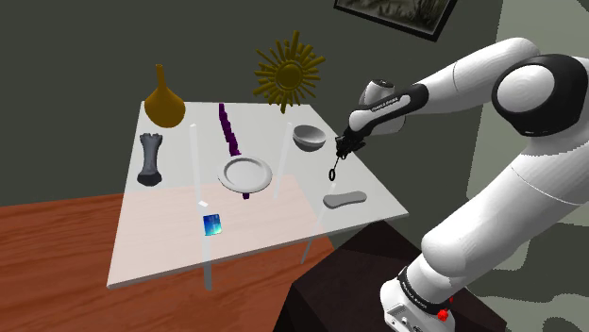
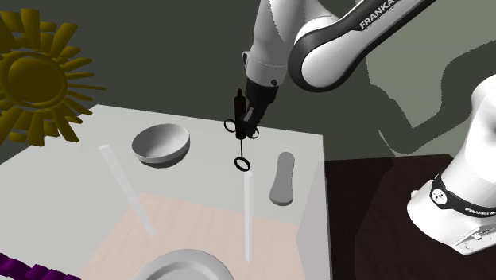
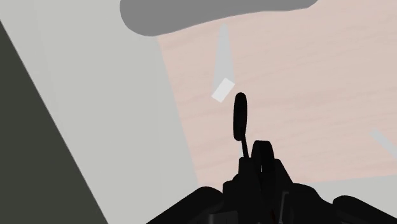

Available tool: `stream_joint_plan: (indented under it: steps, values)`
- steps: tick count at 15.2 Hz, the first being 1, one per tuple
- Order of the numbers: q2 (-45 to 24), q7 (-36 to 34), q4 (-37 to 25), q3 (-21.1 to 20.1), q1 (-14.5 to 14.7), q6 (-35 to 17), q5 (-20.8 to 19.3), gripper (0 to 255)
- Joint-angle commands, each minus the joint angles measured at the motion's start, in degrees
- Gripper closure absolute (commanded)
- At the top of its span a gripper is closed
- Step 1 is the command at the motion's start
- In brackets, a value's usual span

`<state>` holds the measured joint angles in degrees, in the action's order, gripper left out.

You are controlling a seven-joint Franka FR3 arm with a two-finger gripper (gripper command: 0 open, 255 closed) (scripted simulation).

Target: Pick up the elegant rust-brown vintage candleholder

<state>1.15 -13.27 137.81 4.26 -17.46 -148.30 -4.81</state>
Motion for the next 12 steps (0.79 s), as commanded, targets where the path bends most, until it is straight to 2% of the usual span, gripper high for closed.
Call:
stream_joint_plan:
  steps: [1, 12]
  values:
    - [-0.01, 0.0, 0.01, 0.0, 0.0, 0.01, 0.0, 255]
    - [4.84, 0.44, -3.12, -0.09, 0.09, 7.98, 0.24, 255]
